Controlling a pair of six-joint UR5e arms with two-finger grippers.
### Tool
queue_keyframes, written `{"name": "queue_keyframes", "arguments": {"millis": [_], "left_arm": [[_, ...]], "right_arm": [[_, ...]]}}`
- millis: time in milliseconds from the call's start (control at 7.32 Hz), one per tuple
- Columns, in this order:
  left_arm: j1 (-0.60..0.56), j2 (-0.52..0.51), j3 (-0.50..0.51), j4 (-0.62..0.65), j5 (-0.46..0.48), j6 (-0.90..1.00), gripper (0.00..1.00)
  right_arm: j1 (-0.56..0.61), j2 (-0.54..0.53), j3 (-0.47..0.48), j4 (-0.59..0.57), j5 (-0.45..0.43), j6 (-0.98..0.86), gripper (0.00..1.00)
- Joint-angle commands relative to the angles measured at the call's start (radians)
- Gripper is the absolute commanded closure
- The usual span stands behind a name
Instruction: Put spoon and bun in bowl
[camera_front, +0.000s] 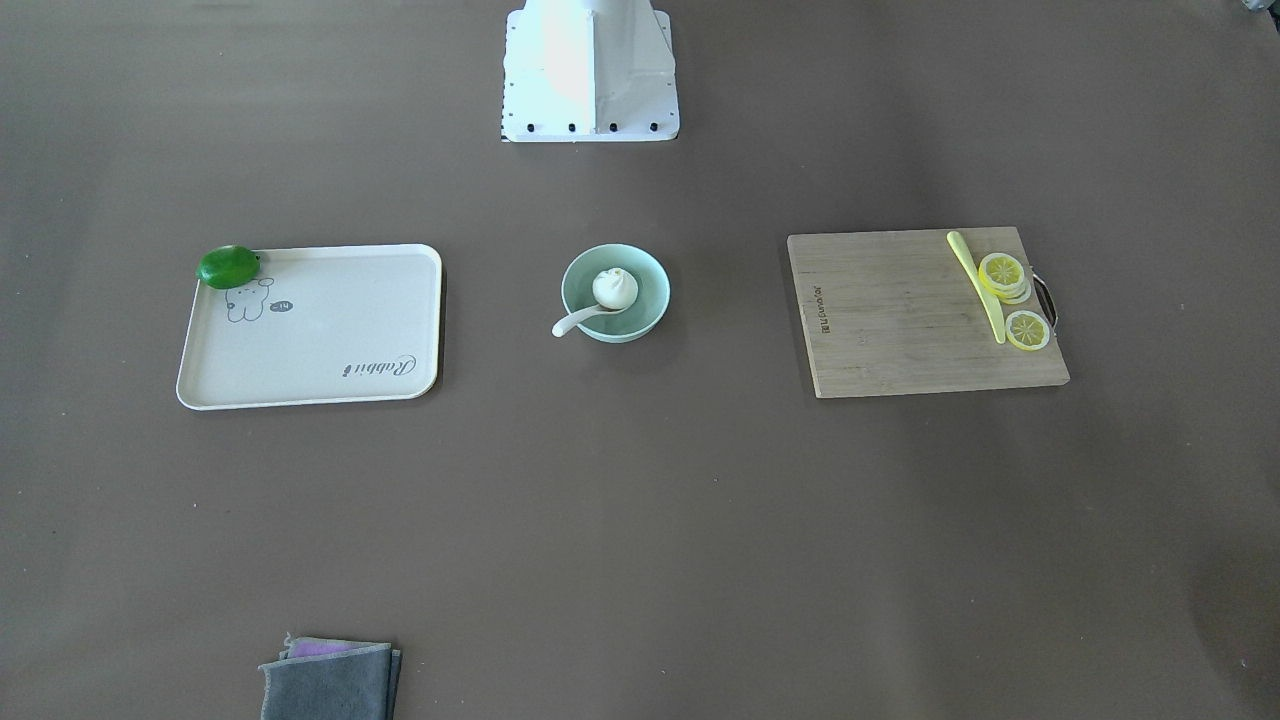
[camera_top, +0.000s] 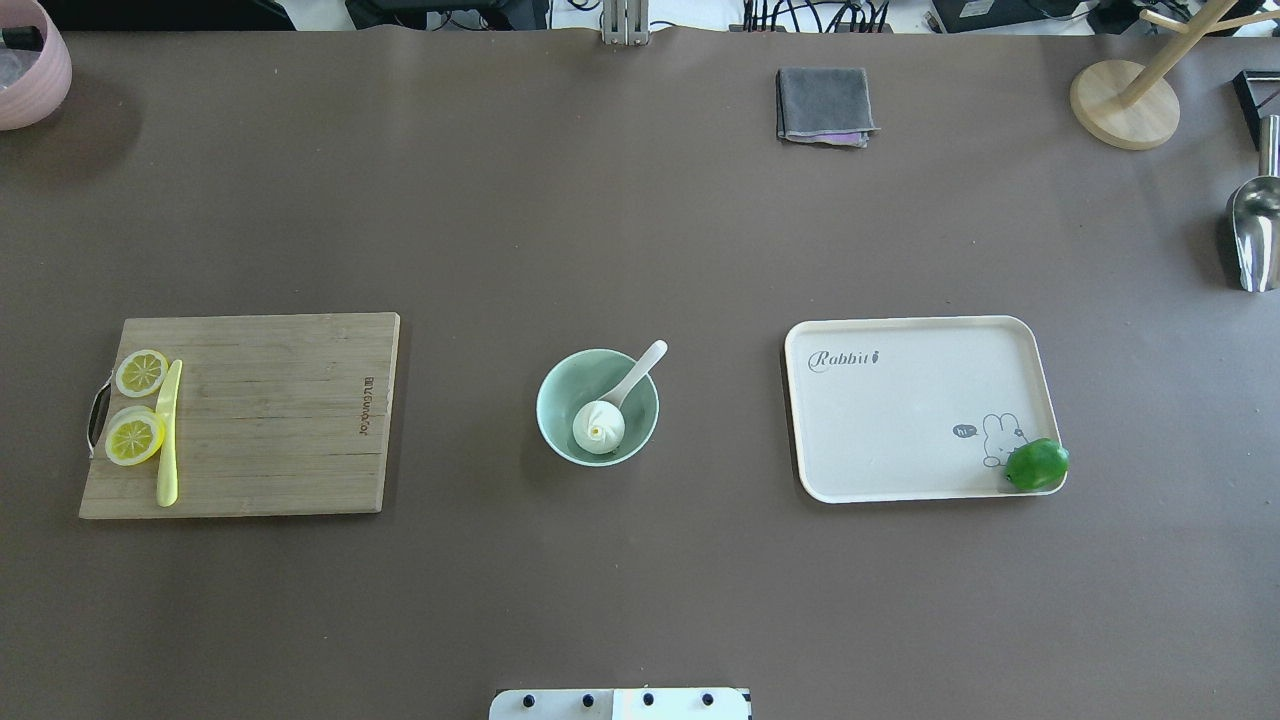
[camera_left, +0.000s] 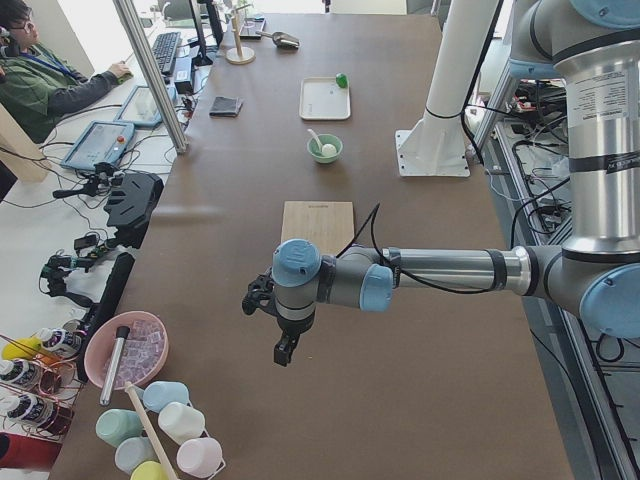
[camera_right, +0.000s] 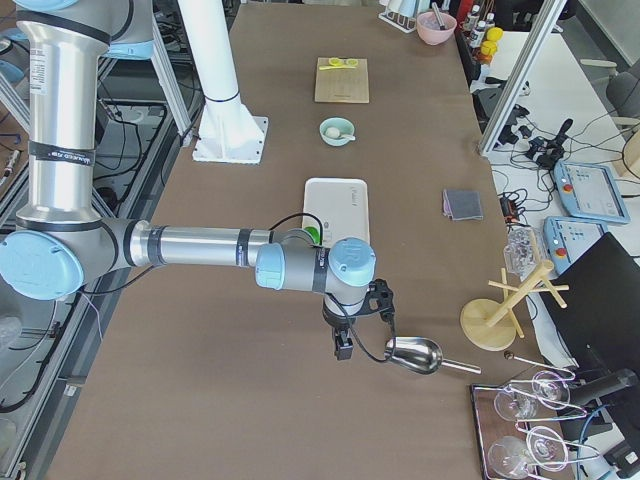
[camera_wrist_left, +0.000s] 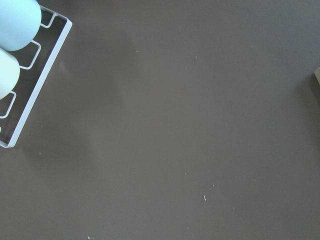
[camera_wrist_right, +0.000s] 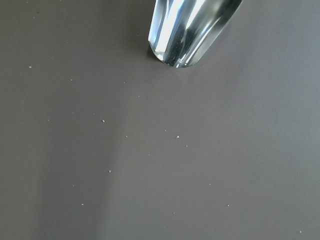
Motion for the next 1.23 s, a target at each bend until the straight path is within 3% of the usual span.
{"name": "queue_keyframes", "arguments": {"millis": [0, 410, 1094], "left_arm": [[-0.008, -0.028, -0.069, 0.232, 0.0, 0.001, 0.02], [-0.008, -0.013, -0.126, 0.241, -0.001, 0.013, 0.02], [-0.008, -0.014, -0.131, 0.241, -0.004, 0.013, 0.02]], "right_arm": [[0.0, 0.0, 0.0, 0.0, 0.0, 0.0, 0.0], [0.0, 0.0, 0.0, 0.0, 0.0, 0.0, 0.0], [0.0, 0.0, 0.0, 0.0, 0.0, 0.001, 0.0]]}}
